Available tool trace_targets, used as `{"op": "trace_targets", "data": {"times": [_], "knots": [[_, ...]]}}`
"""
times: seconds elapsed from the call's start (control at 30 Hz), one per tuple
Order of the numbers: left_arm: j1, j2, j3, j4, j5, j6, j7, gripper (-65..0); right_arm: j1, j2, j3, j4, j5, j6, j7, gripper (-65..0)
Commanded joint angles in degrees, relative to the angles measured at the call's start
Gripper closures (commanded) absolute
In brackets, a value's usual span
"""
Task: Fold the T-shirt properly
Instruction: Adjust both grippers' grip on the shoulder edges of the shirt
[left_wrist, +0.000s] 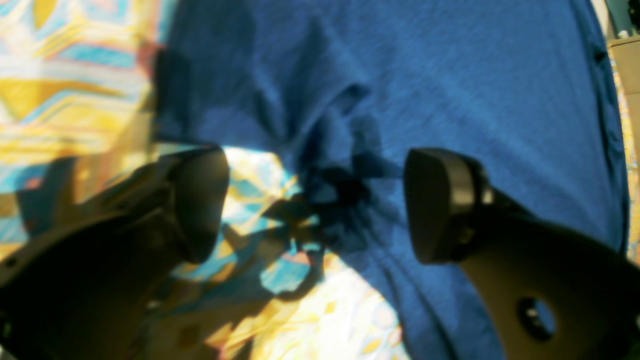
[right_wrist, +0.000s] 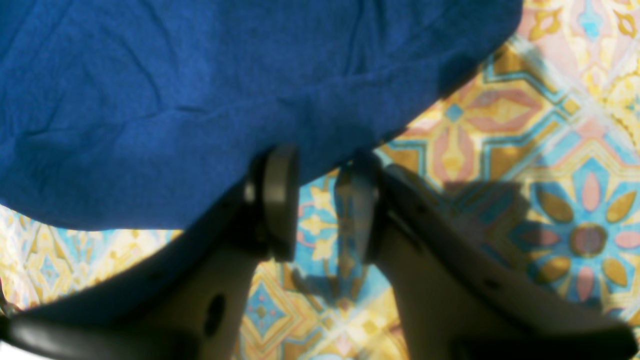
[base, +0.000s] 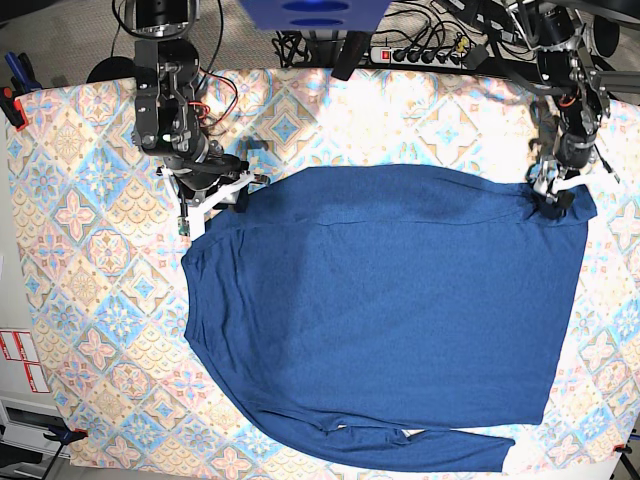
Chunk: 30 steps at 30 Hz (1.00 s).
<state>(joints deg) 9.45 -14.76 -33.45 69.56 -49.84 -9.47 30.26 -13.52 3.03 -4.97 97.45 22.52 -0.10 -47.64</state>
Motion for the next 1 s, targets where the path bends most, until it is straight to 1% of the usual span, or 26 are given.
{"op": "trace_targets", "data": {"times": [0.0, 0.2, 0.33, 0.4, 0.43, 0.47, 0.53, 0.6, 0.67, 0.87, 0.97], "knots": [[-1.15, -0.84, 0.0, -1.21, -0.48, -0.68, -0.77, -55.6, 0.46, 0.18, 0.09, 1.14, 0.29, 0.32, 0.91, -18.1], [-5.45, -1.19, 0.0, -10.79, -0.75, -0.77, -0.77, -55.4, 0.46, 0.18, 0.09, 1.32, 0.29, 0.32, 0.91, -18.1], [-5.98, -0.93, 0.0, -11.41, -0.48, -0.77, -0.77, -55.2, 0.46, 0.18, 0.09, 1.32, 0.29, 0.32, 0.91, -18.1], [-6.07, -0.93, 0.0, -11.41, -0.57, -0.77, -0.77, -52.7, 0.46, 0.18, 0.09, 1.32, 0.29, 0.32, 0.91, -18.1], [-6.07, -0.93, 0.0, -11.32, -0.75, -0.77, -0.77, -49.2, 0.46, 0.18, 0.09, 1.32, 0.29, 0.32, 0.91, -18.1], [-6.07, -0.93, 0.0, -11.32, -0.75, -0.85, -0.77, -44.2, 0.46, 0.18, 0.09, 1.41, 0.29, 0.32, 0.91, -18.1], [-6.07, -0.93, 0.0, -11.32, -0.57, -0.85, -0.77, -32.8, 0.46, 0.18, 0.09, 1.41, 0.29, 0.32, 0.91, -18.1], [-6.07, -1.1, 0.0, -11.32, -0.57, -0.85, -0.77, -17.2, 0.46, 0.18, 0.09, 1.41, 0.29, 0.32, 0.91, -18.1], [-6.07, -1.19, 0.0, -11.32, -0.57, -0.85, -0.77, 0.0, 0.46, 0.18, 0.09, 1.41, 0.29, 0.32, 0.91, -18.1], [-5.98, -1.28, 0.0, -11.14, -0.75, -0.85, -0.77, 0.0, 0.46, 0.18, 0.09, 1.41, 0.38, 0.32, 0.91, -18.0], [-5.45, -1.19, 0.0, -8.15, -0.75, -0.85, -0.68, 0.0, 0.2, 0.18, 0.09, 1.5, 0.9, 0.32, 0.82, -18.4]]}}
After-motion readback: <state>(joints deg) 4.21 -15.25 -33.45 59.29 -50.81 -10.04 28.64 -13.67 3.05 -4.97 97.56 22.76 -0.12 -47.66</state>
